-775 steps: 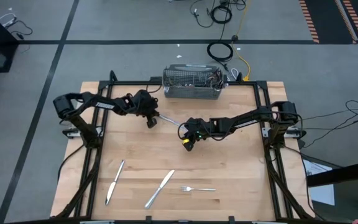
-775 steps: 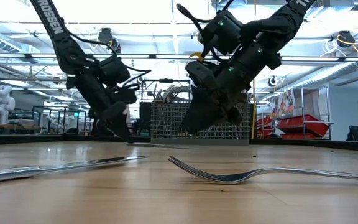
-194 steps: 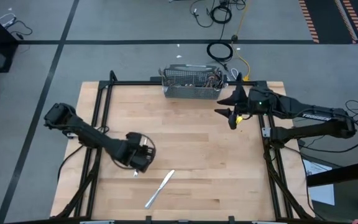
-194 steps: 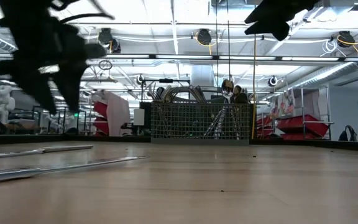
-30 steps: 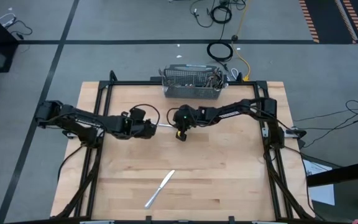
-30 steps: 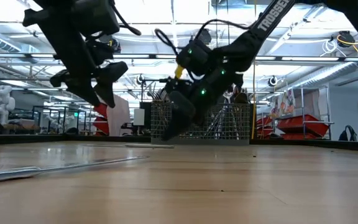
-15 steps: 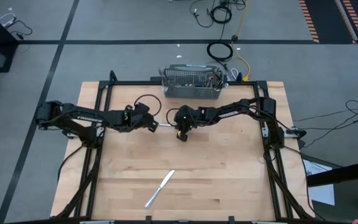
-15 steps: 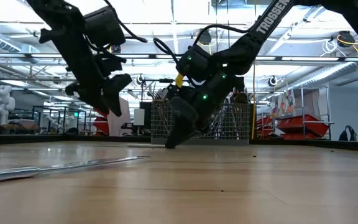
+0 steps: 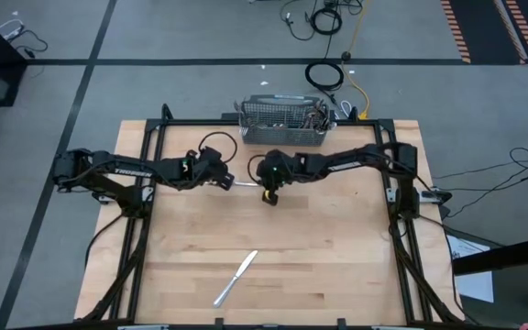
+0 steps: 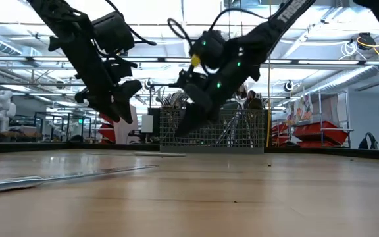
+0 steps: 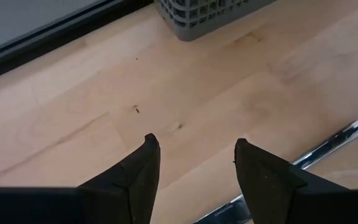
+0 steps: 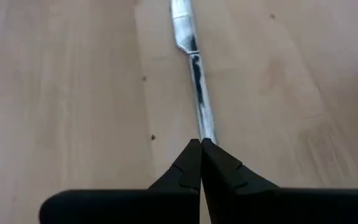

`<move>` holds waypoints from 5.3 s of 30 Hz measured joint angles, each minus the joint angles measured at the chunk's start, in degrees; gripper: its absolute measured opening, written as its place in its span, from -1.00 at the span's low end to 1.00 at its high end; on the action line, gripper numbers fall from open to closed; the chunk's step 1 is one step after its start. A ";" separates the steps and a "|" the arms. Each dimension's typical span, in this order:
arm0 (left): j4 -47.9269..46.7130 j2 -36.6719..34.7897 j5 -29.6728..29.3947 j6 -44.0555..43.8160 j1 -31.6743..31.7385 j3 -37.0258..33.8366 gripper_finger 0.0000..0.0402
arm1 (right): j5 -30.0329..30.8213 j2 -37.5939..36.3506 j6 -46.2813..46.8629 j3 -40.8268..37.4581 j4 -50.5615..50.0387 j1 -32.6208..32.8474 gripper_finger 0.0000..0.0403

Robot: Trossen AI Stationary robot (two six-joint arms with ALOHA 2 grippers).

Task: Sort silverware
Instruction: Put the silver table knife into the silverware organizer

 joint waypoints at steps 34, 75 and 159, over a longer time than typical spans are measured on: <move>3.90 0.02 5.61 16.95 4.54 -3.54 0.03 | -3.12 6.01 3.18 -1.43 -0.96 -2.79 -1.00; 14.34 15.79 0.81 36.28 -8.72 -8.79 0.03 | -6.57 6.29 3.57 -1.69 2.08 -3.18 -1.00; -9.86 -0.87 13.03 36.77 6.05 3.06 -0.36 | 14.32 17.95 11.18 8.87 4.67 2.59 -0.63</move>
